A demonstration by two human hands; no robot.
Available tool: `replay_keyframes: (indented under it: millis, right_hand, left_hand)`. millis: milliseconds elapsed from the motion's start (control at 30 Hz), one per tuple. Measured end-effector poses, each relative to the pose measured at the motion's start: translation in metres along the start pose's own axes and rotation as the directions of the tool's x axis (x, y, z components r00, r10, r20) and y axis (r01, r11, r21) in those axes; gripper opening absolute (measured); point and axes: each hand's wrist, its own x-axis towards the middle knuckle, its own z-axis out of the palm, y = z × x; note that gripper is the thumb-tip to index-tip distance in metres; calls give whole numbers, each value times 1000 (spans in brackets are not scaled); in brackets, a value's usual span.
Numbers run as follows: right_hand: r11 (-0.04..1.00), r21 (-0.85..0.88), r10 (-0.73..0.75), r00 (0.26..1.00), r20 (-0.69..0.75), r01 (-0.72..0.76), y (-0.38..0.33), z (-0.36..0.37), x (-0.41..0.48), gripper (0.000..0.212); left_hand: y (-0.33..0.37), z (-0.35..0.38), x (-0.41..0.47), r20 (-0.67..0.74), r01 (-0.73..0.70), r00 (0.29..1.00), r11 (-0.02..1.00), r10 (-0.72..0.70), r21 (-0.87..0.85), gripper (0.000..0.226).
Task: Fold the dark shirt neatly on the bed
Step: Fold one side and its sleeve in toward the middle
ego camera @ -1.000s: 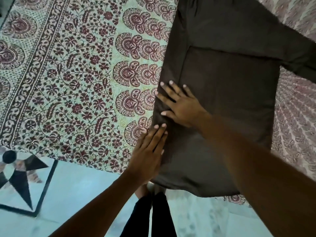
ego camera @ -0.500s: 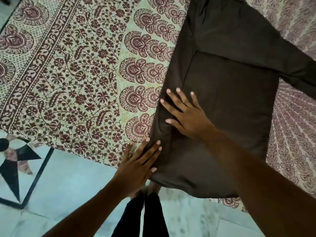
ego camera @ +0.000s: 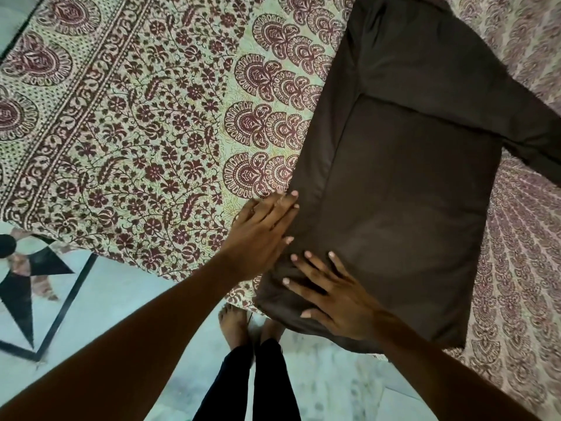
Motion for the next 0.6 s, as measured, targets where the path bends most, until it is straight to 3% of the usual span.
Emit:
replay_keyframes:
  millis: [67, 200, 367, 467, 533, 600]
  right_hand:
    - [992, 68, 111, 990, -82, -106, 3, -7, -1, 63]
    - [932, 178, 354, 902, -249, -316, 30, -24, 31, 66]
    - [900, 108, 431, 899, -72, -423, 64, -31, 84, 76]
    - [920, 43, 390, 921, -11, -389, 50, -16, 79, 78]
    - [931, 30, 366, 930, -23, -365, 30, -6, 61, 77]
    - [937, 36, 348, 937, -26, -347, 6, 6, 37, 75]
  left_hand:
    - [-6, 13, 2, 66, -94, 994, 992, 89, 84, 71]
    - [2, 30, -26, 114, -197, 977, 970, 182, 139, 79]
    - [18, 42, -84, 107, -298, 951, 952, 289, 73, 71]
    - [21, 43, -103, 97, -345, 935, 938, 341, 31, 60]
    - [19, 40, -103, 25, -296, 955, 955, 295, 36, 53]
    - [16, 31, -89, -58, -153, 986, 988, 154, 32, 54]
